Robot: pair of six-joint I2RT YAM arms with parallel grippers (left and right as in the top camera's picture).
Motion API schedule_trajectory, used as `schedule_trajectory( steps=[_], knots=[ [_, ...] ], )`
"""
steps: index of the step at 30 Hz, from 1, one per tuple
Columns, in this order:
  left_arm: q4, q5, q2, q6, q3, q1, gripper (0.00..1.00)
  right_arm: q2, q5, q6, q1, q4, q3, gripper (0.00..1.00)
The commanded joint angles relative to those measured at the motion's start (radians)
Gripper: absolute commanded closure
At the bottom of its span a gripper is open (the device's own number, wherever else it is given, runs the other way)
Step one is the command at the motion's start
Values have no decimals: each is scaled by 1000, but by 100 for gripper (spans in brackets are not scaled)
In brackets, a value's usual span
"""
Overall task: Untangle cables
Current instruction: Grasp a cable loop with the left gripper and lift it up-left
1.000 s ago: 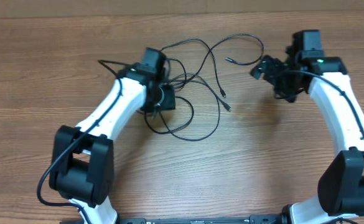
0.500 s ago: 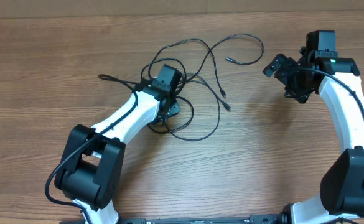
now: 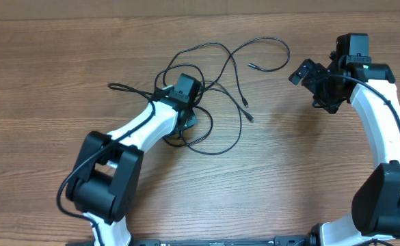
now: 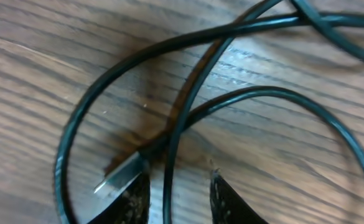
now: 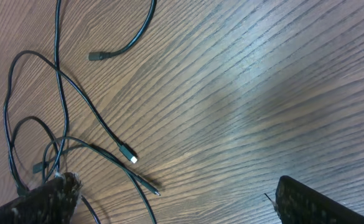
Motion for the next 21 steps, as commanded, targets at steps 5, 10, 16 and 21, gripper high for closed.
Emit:
schedule_trajectory(
  steps=[5,10,16,21],
  knots=[
    [13,-13,84,-14,-7,-6,86,-7,8,-3,-2,3,6,0],
    [12,-11,84,-14,-7,-7,91,-7,8,-3,-2,3,6,0],
    [11,68,84,-13,-7,-7,96,-7,8,-3,-2,3,6,0],
    [-54,90,61,35,19,4,96,-7,8,-3,-2,3,6,0]
  ],
)
